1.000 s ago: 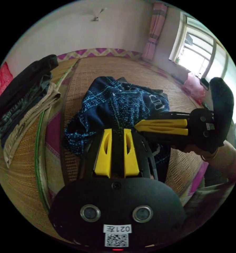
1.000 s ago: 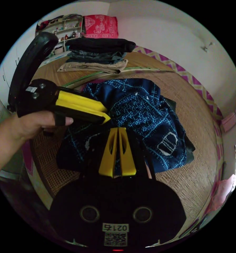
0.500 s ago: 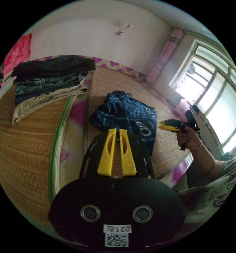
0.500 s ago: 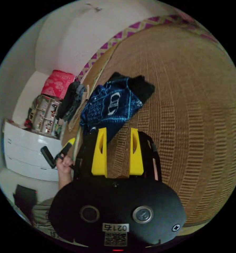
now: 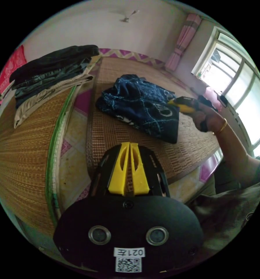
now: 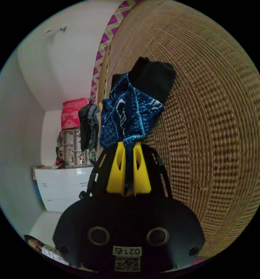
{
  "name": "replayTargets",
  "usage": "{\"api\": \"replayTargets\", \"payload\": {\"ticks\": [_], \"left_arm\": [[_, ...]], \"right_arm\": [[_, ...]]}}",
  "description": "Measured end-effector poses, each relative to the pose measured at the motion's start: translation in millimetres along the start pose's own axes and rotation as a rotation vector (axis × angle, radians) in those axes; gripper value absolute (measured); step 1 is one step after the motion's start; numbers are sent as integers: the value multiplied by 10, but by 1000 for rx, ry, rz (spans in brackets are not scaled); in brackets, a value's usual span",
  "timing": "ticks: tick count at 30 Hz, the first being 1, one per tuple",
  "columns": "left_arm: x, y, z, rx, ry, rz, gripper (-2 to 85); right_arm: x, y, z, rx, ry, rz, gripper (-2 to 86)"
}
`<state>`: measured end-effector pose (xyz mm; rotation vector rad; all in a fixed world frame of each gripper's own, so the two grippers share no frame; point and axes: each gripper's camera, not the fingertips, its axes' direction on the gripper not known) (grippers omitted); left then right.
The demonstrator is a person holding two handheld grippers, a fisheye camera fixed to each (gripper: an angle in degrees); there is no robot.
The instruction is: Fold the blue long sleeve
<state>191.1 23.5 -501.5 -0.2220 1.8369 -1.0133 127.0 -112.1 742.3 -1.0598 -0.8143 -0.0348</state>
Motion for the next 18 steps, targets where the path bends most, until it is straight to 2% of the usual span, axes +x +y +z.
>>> {"api": "replayTargets", "payload": {"ticks": [2,6,8,13,18], "left_arm": [[73,-6,127,-77,10,28,-8],[126,50,147,-73,10,30,-9],[107,88,162,-74,40,14,-9],[101,171,189,-77,80,-9,-10],[434,271,205,-75,-73,77,-10]], "right_arm": [[-173,-235,-116,-54,49,-96,39],[-504,-770,-476,-130,181,-266,40],[-597,-1184,-795,-158,317,-325,41],[-595,-1990,-1631,-103,564,-343,43],[-630,-2605,-2319,-33,794,-309,42]]}}
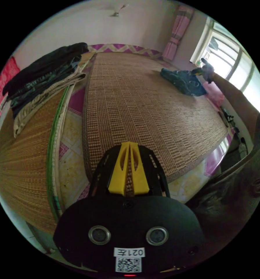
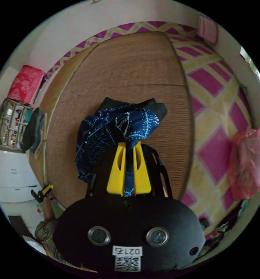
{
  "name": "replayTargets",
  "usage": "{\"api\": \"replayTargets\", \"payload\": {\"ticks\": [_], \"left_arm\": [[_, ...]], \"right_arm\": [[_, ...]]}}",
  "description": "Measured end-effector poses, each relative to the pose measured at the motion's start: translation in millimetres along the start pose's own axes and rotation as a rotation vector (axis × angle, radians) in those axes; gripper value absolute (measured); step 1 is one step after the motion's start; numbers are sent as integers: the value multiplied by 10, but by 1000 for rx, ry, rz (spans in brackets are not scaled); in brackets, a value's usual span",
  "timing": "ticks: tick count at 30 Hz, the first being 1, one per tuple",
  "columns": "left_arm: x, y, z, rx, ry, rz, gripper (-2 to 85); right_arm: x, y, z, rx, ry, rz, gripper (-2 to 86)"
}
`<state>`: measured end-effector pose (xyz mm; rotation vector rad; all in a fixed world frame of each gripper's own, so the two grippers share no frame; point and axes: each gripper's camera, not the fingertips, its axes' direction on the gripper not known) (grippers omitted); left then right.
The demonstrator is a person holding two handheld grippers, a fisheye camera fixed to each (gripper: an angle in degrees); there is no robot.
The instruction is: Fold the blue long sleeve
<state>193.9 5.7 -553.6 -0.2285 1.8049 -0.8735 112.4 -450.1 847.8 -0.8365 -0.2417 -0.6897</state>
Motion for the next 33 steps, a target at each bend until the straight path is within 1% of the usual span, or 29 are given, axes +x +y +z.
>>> {"api": "replayTargets", "payload": {"ticks": [2,3,6,8,9,10,11,12,13,15,16,17,18,20,22,25,27,29,33], "left_arm": [[190,45,15,-1,-91,46,-10],[220,56,20,-1,-104,52,-10],[295,106,34,-2,-129,64,-10],[338,143,43,-3,-140,70,-10],[351,151,45,-3,-145,73,-10],[366,168,48,-4,-148,75,-10],[373,184,49,-4,-148,74,-10],[372,191,49,-4,-145,72,-10],[366,206,49,-5,-138,68,-10],[360,226,48,-5,-130,64,-10],[371,239,48,-6,-134,66,-10],[394,253,50,-6,-145,72,-10],[402,259,50,-6,-149,74,-10],[415,282,48,-6,-154,76,-10],[393,297,42,-6,-141,69,-10],[350,316,32,-5,-117,57,-10],[340,327,28,-5,-114,55,-9],[323,338,22,-4,-108,51,-9],[283,349,15,-4,-94,43,-7]], "right_arm": [[214,-187,-162,20,96,41,44],[263,-222,-190,25,119,56,45],[462,-305,-240,41,274,159,61],[496,-270,-194,50,484,246,81],[475,-242,-187,62,544,260,82],[384,-163,-200,112,668,269,84],[261,-67,-232,174,742,261,88],[197,-16,-248,201,745,248,90],[61,101,-294,247,701,210,90],[-179,327,-380,320,569,134,88],[-381,506,-417,346,424,41,86],[-589,706,-436,349,290,-32,84],[-694,814,-438,346,231,-61,82],[-1168,1274,-385,314,29,-190,80],[-1564,1653,-290,276,-41,-279,82],[-2131,2326,-125,253,-65,-360,92],[-2360,2698,-23,239,-72,-368,100],[-2572,3146,135,246,24,-336,118],[-2658,3575,334,244,157,-218,153]]}}
